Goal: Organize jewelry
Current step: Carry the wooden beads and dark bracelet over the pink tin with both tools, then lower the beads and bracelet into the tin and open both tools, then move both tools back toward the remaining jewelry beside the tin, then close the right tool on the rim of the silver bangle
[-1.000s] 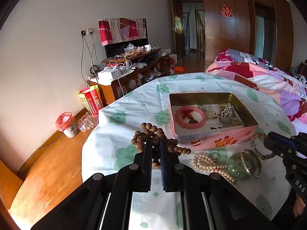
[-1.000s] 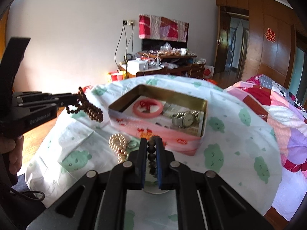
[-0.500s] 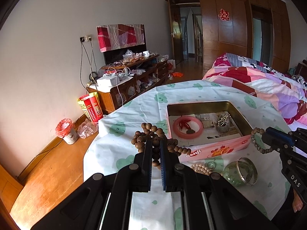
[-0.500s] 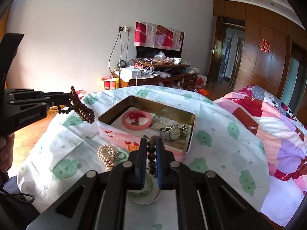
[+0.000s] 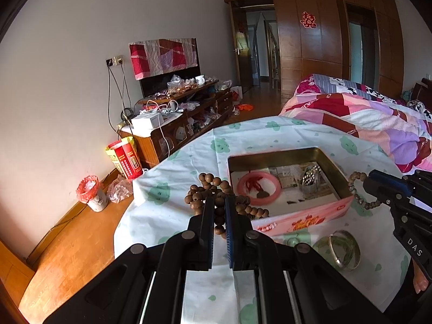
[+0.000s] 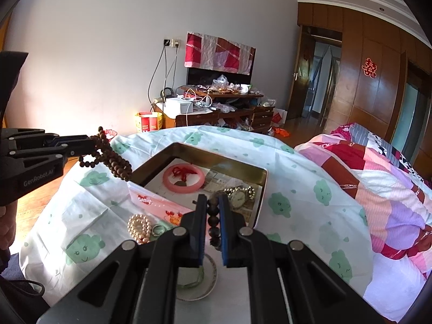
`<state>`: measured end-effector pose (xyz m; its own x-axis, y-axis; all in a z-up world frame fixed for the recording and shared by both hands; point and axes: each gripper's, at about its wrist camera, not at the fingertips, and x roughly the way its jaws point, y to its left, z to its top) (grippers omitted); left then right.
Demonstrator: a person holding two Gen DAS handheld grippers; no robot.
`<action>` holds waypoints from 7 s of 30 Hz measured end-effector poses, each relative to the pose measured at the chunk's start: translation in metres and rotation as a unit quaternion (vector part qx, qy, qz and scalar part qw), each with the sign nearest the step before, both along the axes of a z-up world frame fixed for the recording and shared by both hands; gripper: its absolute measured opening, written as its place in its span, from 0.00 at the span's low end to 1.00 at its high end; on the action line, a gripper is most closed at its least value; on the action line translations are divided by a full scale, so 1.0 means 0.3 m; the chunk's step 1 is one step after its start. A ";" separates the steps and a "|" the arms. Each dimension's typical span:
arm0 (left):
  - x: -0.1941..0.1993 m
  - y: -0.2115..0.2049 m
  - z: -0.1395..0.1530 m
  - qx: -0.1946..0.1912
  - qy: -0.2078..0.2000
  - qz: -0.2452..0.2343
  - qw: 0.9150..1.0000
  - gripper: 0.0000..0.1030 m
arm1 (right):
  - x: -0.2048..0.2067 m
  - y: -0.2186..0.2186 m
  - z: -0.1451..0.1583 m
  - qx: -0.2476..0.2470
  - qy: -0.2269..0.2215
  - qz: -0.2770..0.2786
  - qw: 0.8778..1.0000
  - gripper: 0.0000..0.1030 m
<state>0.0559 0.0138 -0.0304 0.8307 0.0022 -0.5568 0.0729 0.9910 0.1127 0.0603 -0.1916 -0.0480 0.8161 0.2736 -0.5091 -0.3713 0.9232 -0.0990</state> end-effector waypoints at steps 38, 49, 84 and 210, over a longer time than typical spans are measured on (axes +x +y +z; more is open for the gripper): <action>0.267 -0.142 0.038 0.055 -0.019 -0.018 0.998 0.06 | 0.264 0.010 0.024 -0.014 -0.006 -0.019 1.000 0.10; 0.328 -0.162 -0.016 0.068 -0.003 -0.014 0.998 0.06 | 0.302 0.019 -0.001 -0.024 0.000 -0.020 1.000 0.10; 0.406 -0.148 -0.149 0.077 0.053 -0.007 0.996 0.07 | 0.378 0.024 -0.101 -0.038 0.044 -0.030 0.998 0.10; 0.066 -0.097 -0.274 -0.016 0.120 -0.057 0.991 0.22 | 0.052 -0.119 -0.248 -0.019 0.115 -0.013 0.993 0.09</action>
